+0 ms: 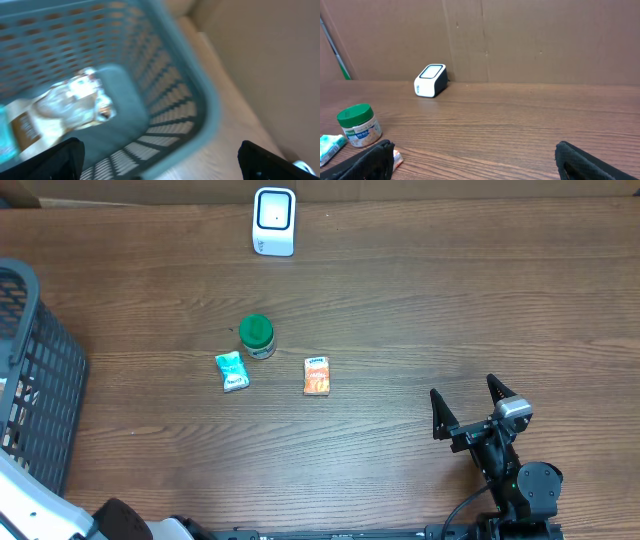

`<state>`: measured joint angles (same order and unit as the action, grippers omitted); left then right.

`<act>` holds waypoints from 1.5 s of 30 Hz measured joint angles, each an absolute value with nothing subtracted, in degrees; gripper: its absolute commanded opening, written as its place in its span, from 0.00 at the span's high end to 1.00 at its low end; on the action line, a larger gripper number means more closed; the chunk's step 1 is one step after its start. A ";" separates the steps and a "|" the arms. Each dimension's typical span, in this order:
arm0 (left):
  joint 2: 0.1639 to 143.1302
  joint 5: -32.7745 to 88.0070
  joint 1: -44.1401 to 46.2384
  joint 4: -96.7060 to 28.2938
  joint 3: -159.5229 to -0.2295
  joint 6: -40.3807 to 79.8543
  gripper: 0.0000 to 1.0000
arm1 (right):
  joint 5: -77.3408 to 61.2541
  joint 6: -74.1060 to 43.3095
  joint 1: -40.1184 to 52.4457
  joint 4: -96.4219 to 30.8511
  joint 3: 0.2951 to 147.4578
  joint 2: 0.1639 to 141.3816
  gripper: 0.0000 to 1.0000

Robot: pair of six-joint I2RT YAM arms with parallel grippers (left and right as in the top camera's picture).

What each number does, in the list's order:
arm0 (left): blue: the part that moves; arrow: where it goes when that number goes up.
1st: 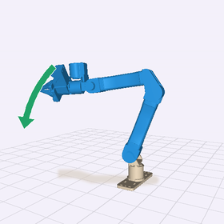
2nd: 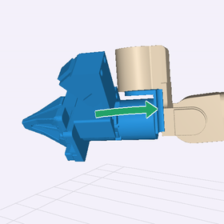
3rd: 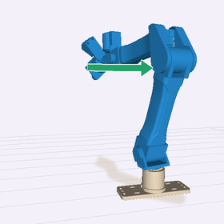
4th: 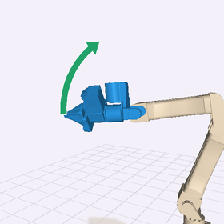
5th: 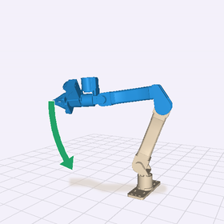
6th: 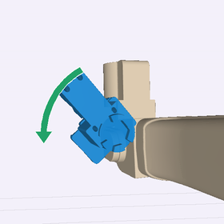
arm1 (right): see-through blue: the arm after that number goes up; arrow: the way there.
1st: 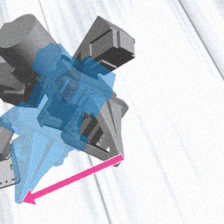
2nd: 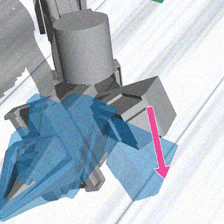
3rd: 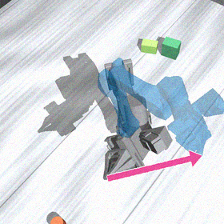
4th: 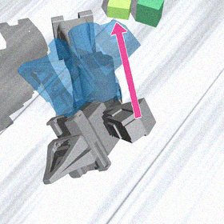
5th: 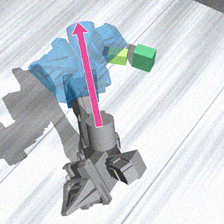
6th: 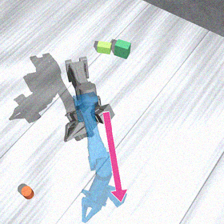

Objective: Scan the item barcode
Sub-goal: 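Reach the left gripper into the basket and grasp the clear bread bag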

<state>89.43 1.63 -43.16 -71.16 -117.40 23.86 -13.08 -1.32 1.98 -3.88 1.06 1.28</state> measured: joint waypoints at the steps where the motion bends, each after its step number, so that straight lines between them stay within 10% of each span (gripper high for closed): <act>1: 90.06 -0.12 -43.83 -71.90 -117.05 24.34 0.00 | -13.08 -1.28 1.98 -3.88 1.06 1.28 0.00; 23: 96.60 -12.69 -51.75 -48.75 -78.37 7.64 0.00 | -13.08 -1.30 1.98 -3.86 1.06 1.28 0.00; 45: 109.43 -13.58 -51.75 -39.68 -76.73 -5.87 0.06 | -13.08 -1.28 1.98 -3.86 1.06 1.28 0.00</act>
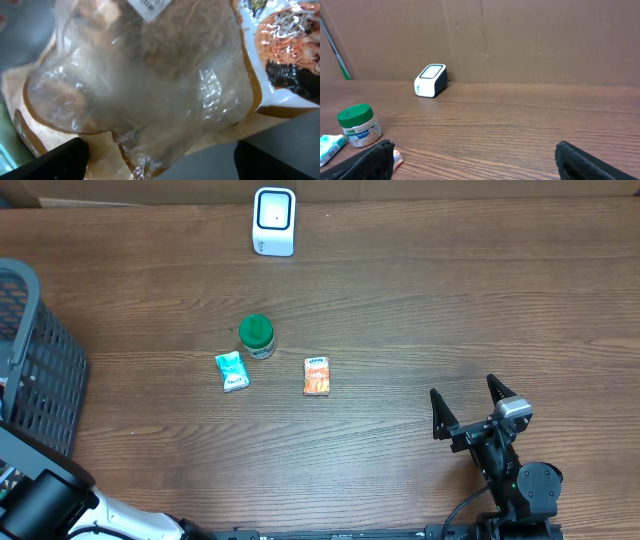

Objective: Scan the item barcode
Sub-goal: 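Reach the left gripper into the basket and grasp the clear bread bag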

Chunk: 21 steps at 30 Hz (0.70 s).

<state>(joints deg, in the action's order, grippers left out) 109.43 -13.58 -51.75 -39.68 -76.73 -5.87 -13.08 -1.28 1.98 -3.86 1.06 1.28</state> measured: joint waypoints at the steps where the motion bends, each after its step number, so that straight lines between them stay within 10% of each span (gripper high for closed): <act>1: 109.43 -13.58 -51.75 -39.33 -76.73 -6.33 0.06 | -13.10 -1.30 2.00 -3.86 1.06 1.28 0.00; 21: 111.46 -14.17 -51.75 -33.71 -76.75 -15.00 0.06 | -13.08 -1.28 1.98 -3.84 1.06 1.28 0.00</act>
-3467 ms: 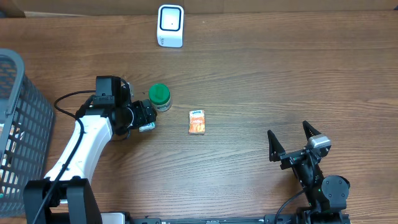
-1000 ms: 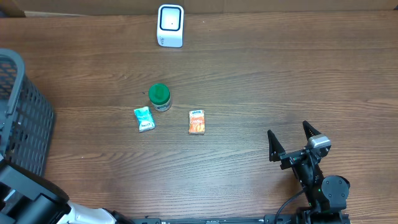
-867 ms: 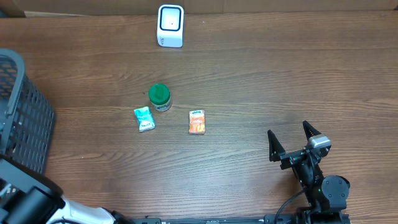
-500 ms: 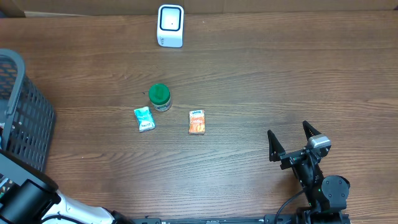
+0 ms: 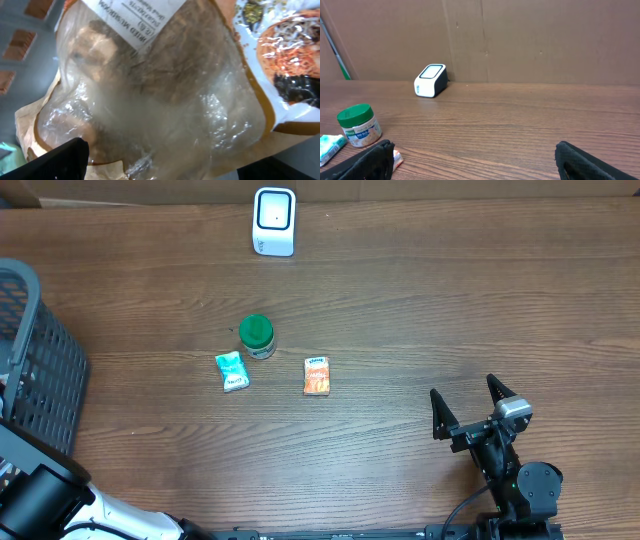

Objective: Scan the item barcode
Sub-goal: 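Reach the left gripper into the basket and grasp the clear bread bag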

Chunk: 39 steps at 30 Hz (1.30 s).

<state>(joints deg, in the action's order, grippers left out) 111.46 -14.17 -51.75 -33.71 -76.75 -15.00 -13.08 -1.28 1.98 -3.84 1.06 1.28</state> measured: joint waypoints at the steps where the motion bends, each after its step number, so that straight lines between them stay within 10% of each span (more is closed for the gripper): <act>1: 111.53 -14.17 -51.75 -33.39 -76.75 -15.25 0.07 | -13.08 -1.30 1.98 -3.88 1.06 1.28 0.00; 7: 112.29 -14.20 -51.75 -32.88 -77.14 -16.53 0.18 | -13.08 -1.30 1.98 -3.90 1.06 1.28 0.00; 16: 114.10 -15.55 -51.77 -32.12 -78.28 -18.06 0.96 | -13.10 -1.28 1.98 -3.86 1.06 1.28 0.00; 39: 117.16 -6.98 -50.00 -54.98 -100.40 -13.61 0.96 | -13.06 -1.30 1.98 -3.86 1.06 1.28 0.00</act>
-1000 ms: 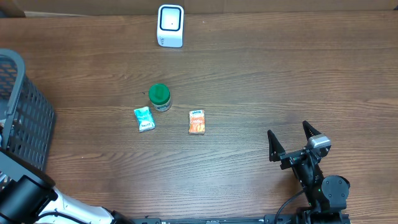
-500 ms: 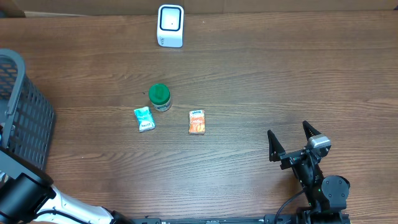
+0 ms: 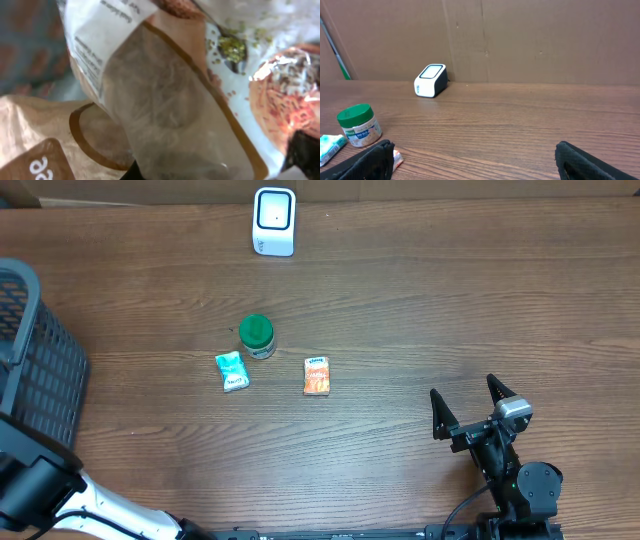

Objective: Scan the item barcode
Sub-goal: 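Reach the left gripper into the basket and grasp the clear bread bag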

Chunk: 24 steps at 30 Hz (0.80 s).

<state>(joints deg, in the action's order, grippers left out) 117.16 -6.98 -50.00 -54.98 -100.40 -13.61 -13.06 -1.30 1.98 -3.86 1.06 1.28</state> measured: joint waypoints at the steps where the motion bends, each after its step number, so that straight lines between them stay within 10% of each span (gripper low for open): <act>1: 117.16 -6.17 -49.50 -56.47 -102.52 -13.23 0.96 | -13.08 -1.30 1.98 -3.86 1.06 1.28 0.00; 24: 100.20 7.57 -33.98 -69.14 -132.31 1.69 0.96 | -13.08 -1.30 1.98 -3.88 1.06 1.28 0.00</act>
<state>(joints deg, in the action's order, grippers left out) 100.20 7.57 -33.98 -69.14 -132.31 1.69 -13.08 -1.30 1.98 -3.88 1.06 1.28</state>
